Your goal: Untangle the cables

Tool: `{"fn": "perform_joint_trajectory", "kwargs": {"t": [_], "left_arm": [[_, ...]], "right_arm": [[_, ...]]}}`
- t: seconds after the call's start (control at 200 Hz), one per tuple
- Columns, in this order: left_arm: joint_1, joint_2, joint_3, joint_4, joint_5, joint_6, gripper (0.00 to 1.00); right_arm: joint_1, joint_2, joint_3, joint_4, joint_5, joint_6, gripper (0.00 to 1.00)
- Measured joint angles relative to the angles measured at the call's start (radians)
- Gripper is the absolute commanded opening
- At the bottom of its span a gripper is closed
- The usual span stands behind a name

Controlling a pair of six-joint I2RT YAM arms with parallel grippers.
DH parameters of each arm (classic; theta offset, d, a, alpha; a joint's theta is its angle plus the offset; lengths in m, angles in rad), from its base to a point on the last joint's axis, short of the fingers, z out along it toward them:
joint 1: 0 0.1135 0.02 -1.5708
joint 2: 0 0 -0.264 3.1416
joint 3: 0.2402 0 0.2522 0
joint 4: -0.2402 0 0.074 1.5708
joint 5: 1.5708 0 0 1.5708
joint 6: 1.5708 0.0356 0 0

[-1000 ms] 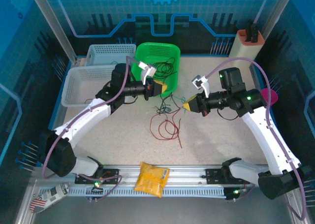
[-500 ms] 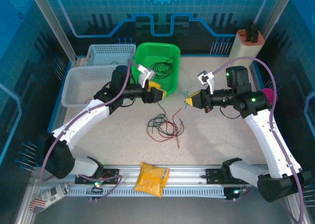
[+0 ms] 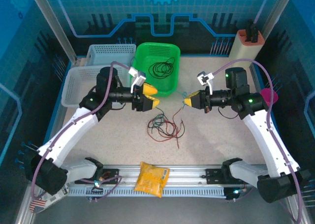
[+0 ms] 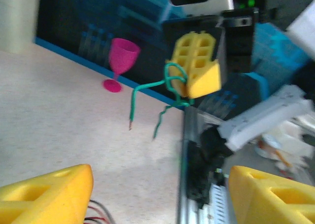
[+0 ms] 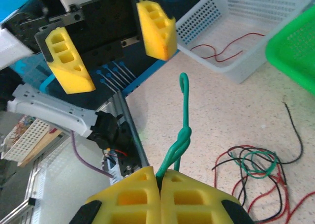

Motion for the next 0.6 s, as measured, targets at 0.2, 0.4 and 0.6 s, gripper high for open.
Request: {"fn": "perform_joint_trajectory", "kwargs": {"t": [0.2,0.4,0.6], "left_arm": [[-0.023,0.042,0.044,-0.017,0.068,0.005,0.74],[-0.061,0.073,0.076,-0.012,0.071,0.001,0.69],[-0.093,0.122,0.093,-0.011,0.071,-0.005,0.51]], "right_arm": [[0.013,0.0,-0.001,0.02,-0.064,-0.023,0.0],[0.04,0.0,-0.001,0.022,-0.089,-0.048,0.0],[0.067,0.0,0.0,0.022,-0.101,-0.063,0.0]]}}
